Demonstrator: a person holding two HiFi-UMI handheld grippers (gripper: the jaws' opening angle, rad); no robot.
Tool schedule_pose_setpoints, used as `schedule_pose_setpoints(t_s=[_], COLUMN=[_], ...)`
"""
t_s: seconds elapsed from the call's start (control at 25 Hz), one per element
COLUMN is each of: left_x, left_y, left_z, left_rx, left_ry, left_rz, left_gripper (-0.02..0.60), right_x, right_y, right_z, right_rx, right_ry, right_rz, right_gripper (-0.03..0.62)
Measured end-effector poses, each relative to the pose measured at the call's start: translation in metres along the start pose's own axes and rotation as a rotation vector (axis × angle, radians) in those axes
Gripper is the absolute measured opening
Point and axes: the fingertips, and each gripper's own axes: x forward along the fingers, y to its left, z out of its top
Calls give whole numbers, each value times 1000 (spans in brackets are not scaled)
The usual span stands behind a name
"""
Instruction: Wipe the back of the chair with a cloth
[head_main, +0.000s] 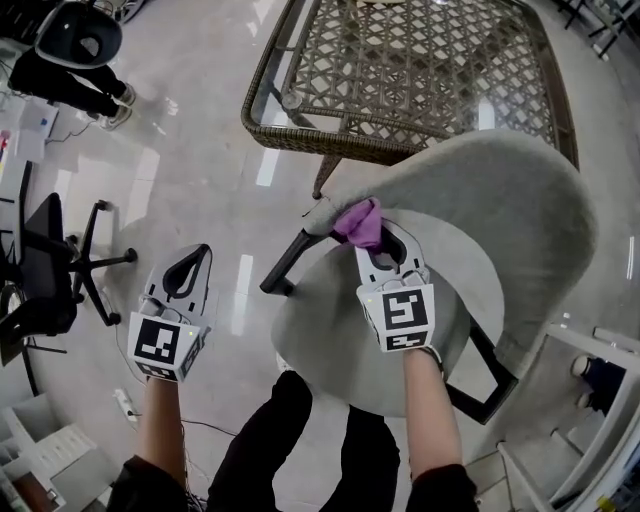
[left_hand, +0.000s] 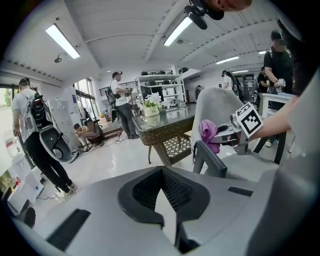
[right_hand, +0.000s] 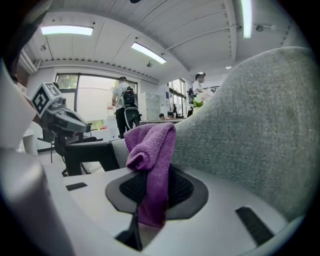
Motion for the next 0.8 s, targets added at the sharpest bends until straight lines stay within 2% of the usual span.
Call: schedule_pose_setpoints(t_s=[0.08, 0.24, 0.56, 0.8], left_x=[1, 6, 19, 25], left_y=[-5, -18, -38, -51], left_z=[-4, -1, 18, 28], left_rx=[8, 36, 51, 65], left_ry=[5, -5, -22, -29], left_rz=[1, -9, -23, -38], left_gripper=[9, 9, 9, 9], right_x=[3, -4, -53, -93], right_y=[-15, -45, -128, -164], right_z=[-3, -6, -21, -27], right_rx=[-15, -111, 3, 7], right_ry=[3, 25, 33, 43], right_rz=[-27, -93, -282, -381], right_gripper=[94, 94, 94, 94])
